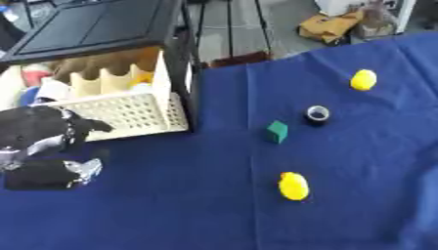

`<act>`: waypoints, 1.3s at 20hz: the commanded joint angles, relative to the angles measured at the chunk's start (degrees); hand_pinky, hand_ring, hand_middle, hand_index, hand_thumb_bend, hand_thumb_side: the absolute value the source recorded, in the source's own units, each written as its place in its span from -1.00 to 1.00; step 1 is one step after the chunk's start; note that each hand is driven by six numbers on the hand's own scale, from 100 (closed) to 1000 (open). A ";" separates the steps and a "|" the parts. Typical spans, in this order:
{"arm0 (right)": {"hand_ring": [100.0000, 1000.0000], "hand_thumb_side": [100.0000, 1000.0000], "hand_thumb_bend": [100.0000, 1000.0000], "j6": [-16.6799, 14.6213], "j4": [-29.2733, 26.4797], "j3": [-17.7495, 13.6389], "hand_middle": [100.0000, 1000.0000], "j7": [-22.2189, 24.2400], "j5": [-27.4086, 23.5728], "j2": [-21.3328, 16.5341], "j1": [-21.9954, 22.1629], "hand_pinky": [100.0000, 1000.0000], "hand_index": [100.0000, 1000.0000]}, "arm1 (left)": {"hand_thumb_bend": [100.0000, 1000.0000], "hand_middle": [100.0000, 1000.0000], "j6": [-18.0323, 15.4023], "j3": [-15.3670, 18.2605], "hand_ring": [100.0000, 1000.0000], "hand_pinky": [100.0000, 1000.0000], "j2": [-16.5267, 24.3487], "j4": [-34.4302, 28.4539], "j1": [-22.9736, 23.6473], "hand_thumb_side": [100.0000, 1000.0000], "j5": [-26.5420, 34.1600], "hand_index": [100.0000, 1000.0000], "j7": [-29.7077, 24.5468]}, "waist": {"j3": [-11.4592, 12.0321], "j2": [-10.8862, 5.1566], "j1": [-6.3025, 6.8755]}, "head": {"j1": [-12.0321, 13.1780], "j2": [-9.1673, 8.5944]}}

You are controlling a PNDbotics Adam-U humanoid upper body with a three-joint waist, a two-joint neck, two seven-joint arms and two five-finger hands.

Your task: Pick up objects from table and place into drawer.

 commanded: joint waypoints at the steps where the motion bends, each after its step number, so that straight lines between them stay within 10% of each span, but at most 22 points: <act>1: 0.76 1.00 -1.00 0.07 -0.57 -0.38 -0.05 0.44 0.08 -0.73 -0.53 0.23 0.67 | -1.00 0.62 -0.04 1.05 0.01 -0.42 0.83 0.59 -1.28 1.00 -0.48 0.91 1.63 | 0.11 -1.21 -0.55 | 1.21 0.69; 26: 0.79 1.00 -1.00 0.95 -0.57 -0.14 -0.08 2.02 1.83 1.54 0.19 0.26 0.68 | -1.00 0.71 -0.54 -0.34 0.10 -0.43 -1.19 8.87 -5.85 0.92 -1.65 0.92 11.39 | -1.16 0.20 -1.21 | 3.31 -0.96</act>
